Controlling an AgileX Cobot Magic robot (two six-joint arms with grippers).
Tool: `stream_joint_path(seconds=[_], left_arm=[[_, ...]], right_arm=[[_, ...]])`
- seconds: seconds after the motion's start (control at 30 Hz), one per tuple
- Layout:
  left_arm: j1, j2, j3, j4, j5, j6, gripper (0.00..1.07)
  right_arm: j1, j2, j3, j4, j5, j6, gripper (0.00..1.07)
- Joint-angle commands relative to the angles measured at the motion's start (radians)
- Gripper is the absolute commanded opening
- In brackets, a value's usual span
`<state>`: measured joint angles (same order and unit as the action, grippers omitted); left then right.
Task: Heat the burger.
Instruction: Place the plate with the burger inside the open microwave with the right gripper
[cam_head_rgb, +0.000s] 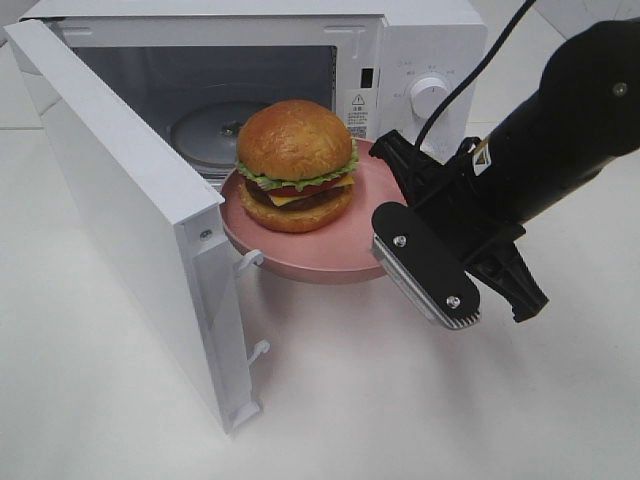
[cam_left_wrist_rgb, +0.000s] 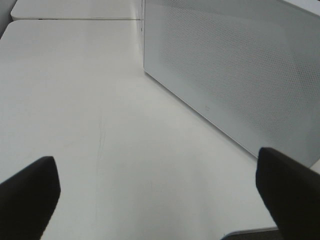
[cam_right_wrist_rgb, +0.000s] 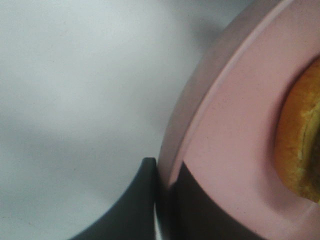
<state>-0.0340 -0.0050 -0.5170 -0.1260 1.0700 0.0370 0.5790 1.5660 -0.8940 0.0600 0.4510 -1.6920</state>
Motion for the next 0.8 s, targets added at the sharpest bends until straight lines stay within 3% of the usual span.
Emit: stream_joint_path(seconds=[0.03,0.8], left_arm=[[-0.003,-0.002,0.001,-0.007,0.001,0.001,1.00],[-0.003,-0.002,0.001,-0.007,0.001,0.001,1.00]], right_arm=[[0.006,0.012,-0.062,0.010,-0.017,0.005,0.00],[0.041,0.219,-0.362,0.036,0.101,0.020,0.00]])
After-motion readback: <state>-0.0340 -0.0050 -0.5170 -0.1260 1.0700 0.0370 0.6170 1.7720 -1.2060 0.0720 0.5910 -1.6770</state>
